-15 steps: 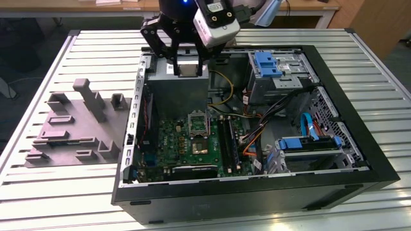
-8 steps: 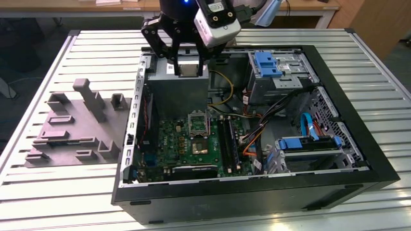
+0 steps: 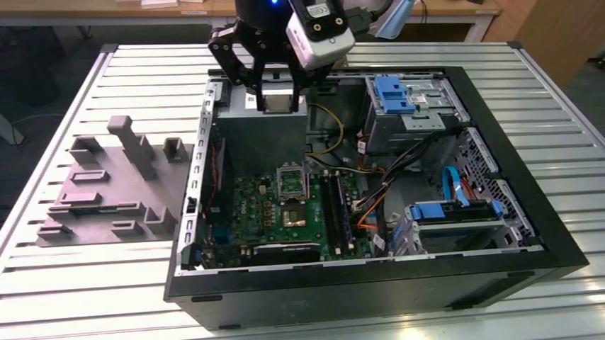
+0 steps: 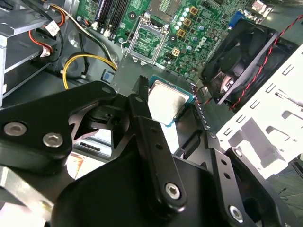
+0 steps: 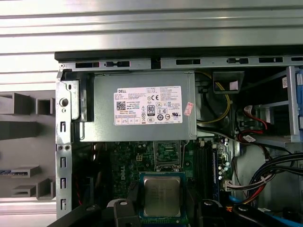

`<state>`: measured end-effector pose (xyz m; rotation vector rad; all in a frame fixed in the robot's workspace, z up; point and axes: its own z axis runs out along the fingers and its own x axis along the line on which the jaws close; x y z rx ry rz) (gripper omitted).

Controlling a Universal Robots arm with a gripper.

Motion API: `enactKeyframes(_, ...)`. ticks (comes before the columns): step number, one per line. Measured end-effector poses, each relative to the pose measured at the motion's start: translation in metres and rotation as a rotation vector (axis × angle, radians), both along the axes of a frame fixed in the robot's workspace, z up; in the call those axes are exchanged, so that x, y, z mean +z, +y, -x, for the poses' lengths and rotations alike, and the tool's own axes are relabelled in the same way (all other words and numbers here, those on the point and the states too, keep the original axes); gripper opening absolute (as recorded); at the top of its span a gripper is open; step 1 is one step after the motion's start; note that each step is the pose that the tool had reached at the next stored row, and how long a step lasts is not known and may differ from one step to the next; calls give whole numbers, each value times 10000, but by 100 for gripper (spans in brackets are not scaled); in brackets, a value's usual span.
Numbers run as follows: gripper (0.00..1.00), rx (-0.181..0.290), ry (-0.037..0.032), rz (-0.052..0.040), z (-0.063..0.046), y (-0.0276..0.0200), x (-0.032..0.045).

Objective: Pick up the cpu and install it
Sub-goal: 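Place the cpu into insertion slot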

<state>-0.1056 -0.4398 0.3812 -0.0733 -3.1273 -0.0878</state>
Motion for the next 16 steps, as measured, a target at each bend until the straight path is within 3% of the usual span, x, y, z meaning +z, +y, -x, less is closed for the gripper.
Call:
enactKeyframes(6,47,0,10,0,0,-42,-32)
enactKeyframes(16,47,0,13,-7,-2,-42,-38)
